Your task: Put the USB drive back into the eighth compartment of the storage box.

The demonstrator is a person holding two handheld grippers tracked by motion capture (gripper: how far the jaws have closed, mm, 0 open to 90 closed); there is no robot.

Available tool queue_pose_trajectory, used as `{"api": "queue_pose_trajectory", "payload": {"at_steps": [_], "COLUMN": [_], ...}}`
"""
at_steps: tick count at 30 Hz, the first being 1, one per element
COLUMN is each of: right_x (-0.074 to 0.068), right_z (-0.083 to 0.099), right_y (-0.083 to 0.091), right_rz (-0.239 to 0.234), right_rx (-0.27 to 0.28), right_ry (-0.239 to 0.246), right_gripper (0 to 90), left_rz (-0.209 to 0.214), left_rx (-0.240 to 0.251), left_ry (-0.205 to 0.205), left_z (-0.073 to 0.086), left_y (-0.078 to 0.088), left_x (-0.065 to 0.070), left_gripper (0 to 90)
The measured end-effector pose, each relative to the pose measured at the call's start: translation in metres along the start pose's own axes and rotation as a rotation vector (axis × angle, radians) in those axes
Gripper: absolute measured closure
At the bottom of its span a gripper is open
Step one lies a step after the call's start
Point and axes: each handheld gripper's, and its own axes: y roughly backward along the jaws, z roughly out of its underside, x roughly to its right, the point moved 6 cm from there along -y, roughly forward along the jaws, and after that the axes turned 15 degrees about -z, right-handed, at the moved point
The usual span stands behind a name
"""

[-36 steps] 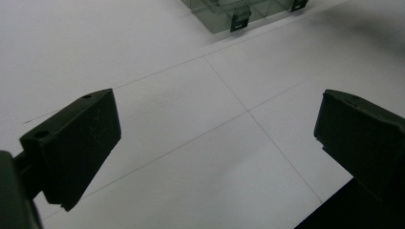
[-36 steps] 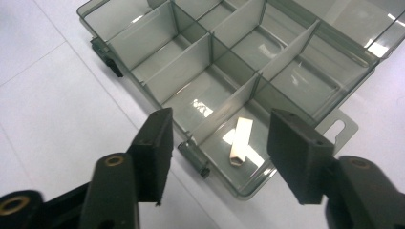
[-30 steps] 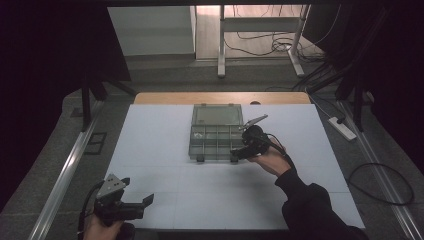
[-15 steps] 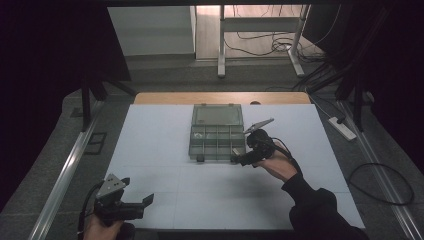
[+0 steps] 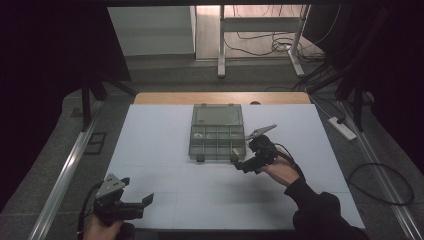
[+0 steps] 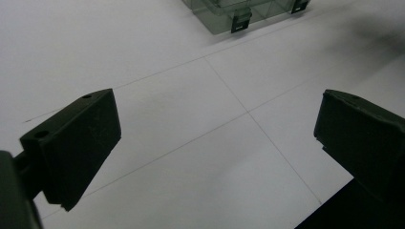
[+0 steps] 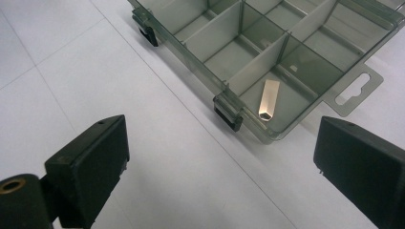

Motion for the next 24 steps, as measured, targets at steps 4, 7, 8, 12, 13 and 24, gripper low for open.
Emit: {"api": "queue_pose_trajectory", "payload": {"at_steps": [4, 7, 8, 12, 13, 24], "right_x": [-0.003, -0.005, -0.005, -0.008, -0.008, -0.013], "right_z": [0.002, 0.003, 0.003, 0.006, 0.007, 0.013], "right_y": [0.002, 0.005, 0.005, 0.008, 0.009, 0.018], "right_rz": [0.002, 0.01, 0.01, 0.01, 0.01, 0.017], "right_rx": [0.008, 0.02, 0.02, 0.028, 0.027, 0.032], "right_ry": [0.008, 0.015, 0.015, 0.022, 0.025, 0.03], "right_gripper": [3.1, 2.3, 2.3, 2.0, 2.1, 1.7], "left_rz": [0.001, 0.001, 0.001, 0.001, 0.001, 0.001], "left_rx": [0.001, 0.002, 0.002, 0.002, 0.002, 0.003], "left_ry": [0.001, 0.002, 0.002, 0.002, 0.001, 0.001], "left_z": [0.0, 0.0, 0.0, 0.0, 0.0, 0.0], "left_y": [0.0, 0.0, 0.0, 0.0, 0.0, 0.0], "left_x": [0.0, 0.0, 0.0, 0.0, 0.0, 0.0], "left_gripper": [1.9, 1.9, 1.9, 1.9, 1.9, 1.9]}}
